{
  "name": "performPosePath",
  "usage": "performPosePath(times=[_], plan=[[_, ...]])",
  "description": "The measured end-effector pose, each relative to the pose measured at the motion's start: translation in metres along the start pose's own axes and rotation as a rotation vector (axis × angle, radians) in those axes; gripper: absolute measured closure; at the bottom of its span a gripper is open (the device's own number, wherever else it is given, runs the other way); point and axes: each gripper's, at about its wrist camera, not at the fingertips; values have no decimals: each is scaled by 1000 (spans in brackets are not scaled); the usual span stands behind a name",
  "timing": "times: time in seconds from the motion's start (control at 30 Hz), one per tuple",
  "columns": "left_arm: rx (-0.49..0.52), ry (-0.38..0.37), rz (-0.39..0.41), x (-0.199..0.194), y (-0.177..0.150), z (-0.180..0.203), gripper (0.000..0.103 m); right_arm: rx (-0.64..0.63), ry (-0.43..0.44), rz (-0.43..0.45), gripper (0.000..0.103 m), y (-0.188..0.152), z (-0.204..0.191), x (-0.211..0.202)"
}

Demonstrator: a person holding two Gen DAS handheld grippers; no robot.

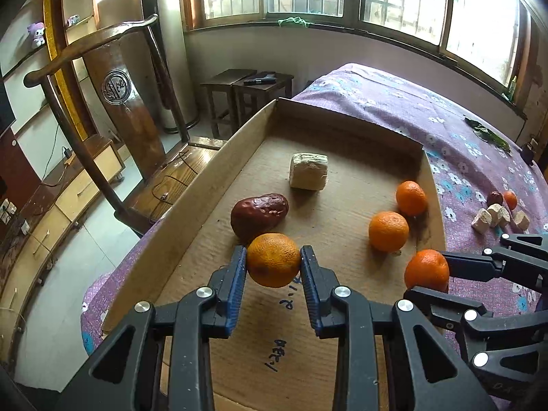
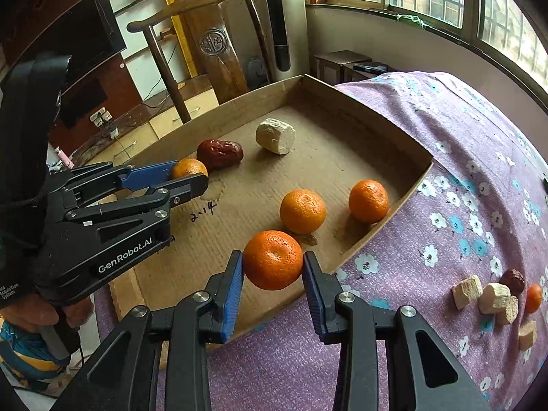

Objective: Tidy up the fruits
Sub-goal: 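Carry both tangerines into the box and open both grippers, then move both open grippers back toward the table items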

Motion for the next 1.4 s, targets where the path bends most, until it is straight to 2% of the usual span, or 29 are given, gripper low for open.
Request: performPosePath(times=[0.57, 0.67, 0.73, 0.77, 1.0, 1.13, 1.23, 1.4], plan=[[-5, 37, -29, 13, -2, 0, 71, -20, 10, -47, 64, 7, -6, 29], [-7, 38, -34, 14, -2, 0, 69, -17, 15, -49, 53, 7, -8, 26], [-30, 27, -50, 14, -1, -4, 52, -17, 16, -41, 50, 6, -8, 22], [-39, 24, -50, 14, -1, -5, 48, -13, 17, -35, 50, 5, -8, 19], [-52, 21, -11, -3, 1, -3, 33, 25, 29, 34, 45, -10, 2, -15], [-57, 8, 12, -16, 4, 2, 27, 45, -11, 65, 39, -23, 11, -38], [-65, -22, 16, -22, 6, 7, 27, 73, -37, 79, 37, -32, 24, -52], [-20, -55, 31, -33, 5, 31, 26, 147, -74, 94, 36, -52, 48, -69]])
Point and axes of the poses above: each gripper's, at about its wrist camera, not at the fingertips, and x roughly the way its jaws point, z to its right, y to its top, and after that the axes turned 5 degrees about y, right-handed
